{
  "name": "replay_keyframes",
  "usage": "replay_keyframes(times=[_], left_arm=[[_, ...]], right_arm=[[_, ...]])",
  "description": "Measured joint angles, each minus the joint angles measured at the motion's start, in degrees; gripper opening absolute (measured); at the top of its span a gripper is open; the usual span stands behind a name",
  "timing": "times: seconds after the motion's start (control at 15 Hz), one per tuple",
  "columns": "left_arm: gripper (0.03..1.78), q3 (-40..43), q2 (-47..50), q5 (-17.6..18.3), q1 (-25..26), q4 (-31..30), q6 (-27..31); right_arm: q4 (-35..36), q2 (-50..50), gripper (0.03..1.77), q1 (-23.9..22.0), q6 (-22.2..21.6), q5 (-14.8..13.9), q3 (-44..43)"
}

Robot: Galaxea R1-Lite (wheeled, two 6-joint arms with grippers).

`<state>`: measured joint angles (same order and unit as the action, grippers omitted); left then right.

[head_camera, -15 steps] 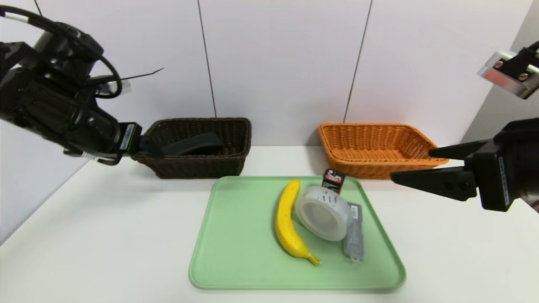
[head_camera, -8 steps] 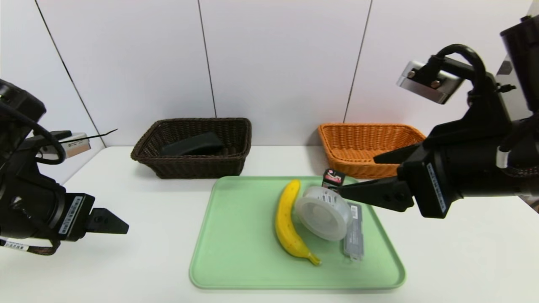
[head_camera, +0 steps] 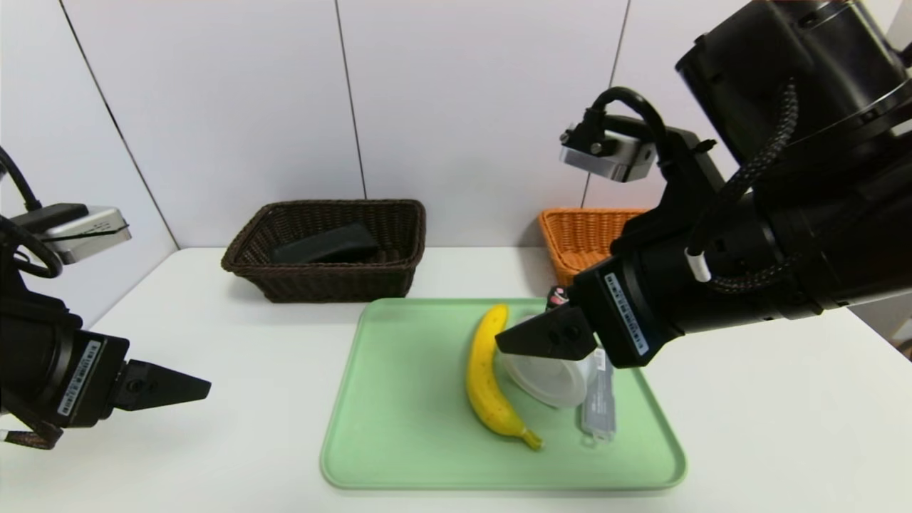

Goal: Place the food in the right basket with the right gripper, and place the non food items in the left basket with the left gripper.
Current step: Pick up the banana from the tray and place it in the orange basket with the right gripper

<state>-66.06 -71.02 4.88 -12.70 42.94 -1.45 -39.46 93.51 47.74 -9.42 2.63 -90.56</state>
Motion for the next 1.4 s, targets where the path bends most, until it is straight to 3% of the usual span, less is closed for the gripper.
replay_keyframes(times=[0.33,0.53,0.67,1.0,1.4], left_arm=[[1.69,-1.2,-2.2,4.4,0.0,-9.4,5.1],[1.69,-2.8,-3.3,7.5,0.0,-10.3,5.9],[1.69,-3.2,-3.7,7.7,0.0,-10.3,6.5],[1.69,-3.2,-3.9,7.7,0.0,-10.3,6.5],[1.69,-3.1,-3.8,7.7,0.0,-10.3,6.6]], right_arm=[[-8.1,6.9,1.71,5.8,-5.2,-3.0,-7.6],[-9.7,10.8,1.71,7.4,-5.8,-4.8,-10.2],[-10.1,13.4,1.71,8.1,-5.8,-7.2,-11.3],[-10.1,18.8,1.71,8.4,-8.5,-10.0,-12.3],[-10.0,24.3,1.71,8.2,-18.1,-14.6,-14.2]])
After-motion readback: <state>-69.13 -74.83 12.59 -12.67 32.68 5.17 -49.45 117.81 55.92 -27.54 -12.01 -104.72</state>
